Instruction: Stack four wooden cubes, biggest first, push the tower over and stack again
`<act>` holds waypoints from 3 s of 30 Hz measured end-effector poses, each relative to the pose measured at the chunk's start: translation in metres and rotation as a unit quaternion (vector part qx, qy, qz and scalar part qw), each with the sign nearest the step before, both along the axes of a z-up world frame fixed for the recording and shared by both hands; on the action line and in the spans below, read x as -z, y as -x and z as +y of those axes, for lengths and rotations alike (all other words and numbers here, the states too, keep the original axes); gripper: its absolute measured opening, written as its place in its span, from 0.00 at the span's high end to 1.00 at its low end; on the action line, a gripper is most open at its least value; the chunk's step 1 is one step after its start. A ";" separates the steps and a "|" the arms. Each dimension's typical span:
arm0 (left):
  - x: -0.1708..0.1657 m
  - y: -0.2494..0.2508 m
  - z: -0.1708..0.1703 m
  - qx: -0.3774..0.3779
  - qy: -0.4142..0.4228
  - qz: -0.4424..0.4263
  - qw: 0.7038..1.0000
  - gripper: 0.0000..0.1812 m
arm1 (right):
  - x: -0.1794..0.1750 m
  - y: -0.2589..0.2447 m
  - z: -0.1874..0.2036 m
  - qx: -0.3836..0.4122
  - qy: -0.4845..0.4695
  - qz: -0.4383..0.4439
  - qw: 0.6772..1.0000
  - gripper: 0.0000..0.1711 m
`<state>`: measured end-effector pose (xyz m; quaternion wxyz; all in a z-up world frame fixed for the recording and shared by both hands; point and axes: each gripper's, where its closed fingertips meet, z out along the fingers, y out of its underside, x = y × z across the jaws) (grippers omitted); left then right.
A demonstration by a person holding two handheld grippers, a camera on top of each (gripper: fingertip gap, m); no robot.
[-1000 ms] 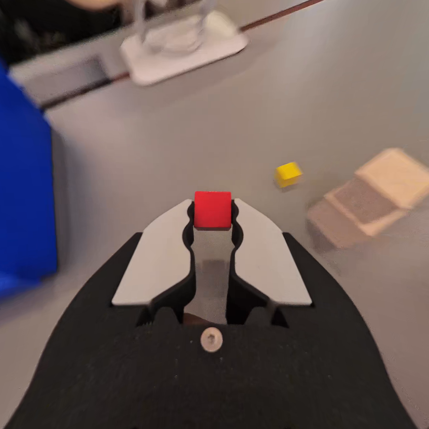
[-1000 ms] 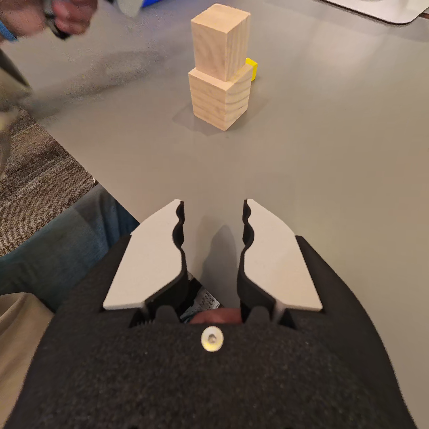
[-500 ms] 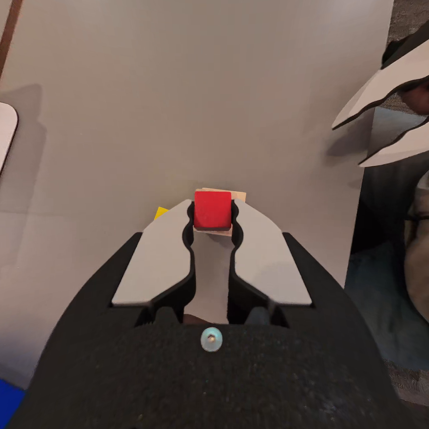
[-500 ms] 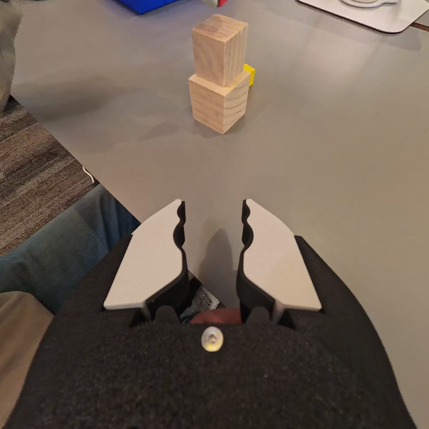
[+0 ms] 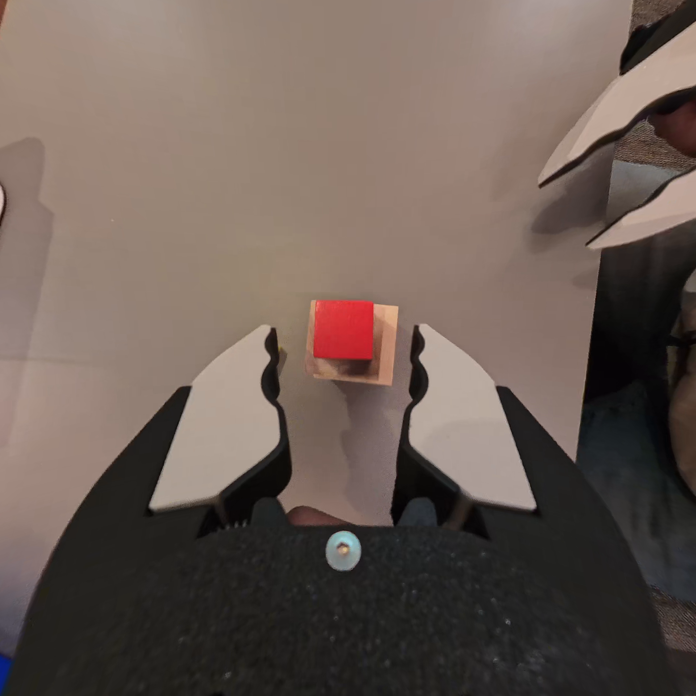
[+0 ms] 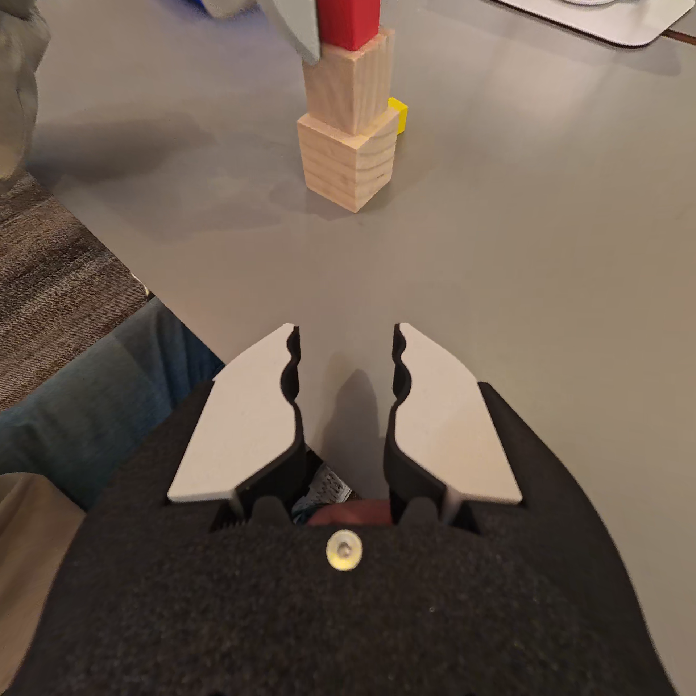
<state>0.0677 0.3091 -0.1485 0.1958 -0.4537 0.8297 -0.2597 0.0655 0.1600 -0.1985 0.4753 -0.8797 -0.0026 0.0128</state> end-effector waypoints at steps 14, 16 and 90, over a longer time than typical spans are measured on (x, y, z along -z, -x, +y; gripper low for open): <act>0.015 0.123 -0.028 -0.336 -0.009 -0.274 0.901 0.68 | -0.053 -0.090 0.118 -0.208 0.023 -0.091 0.974 0.73; 0.019 0.128 -0.040 -0.328 -0.005 -0.276 0.903 0.70 | -0.044 -0.092 0.154 -0.297 0.065 -0.122 0.945 0.71; 0.028 0.126 0.011 -0.475 0.043 -0.257 0.841 0.67 | -0.067 -0.017 0.050 0.031 -0.156 -0.030 0.987 0.65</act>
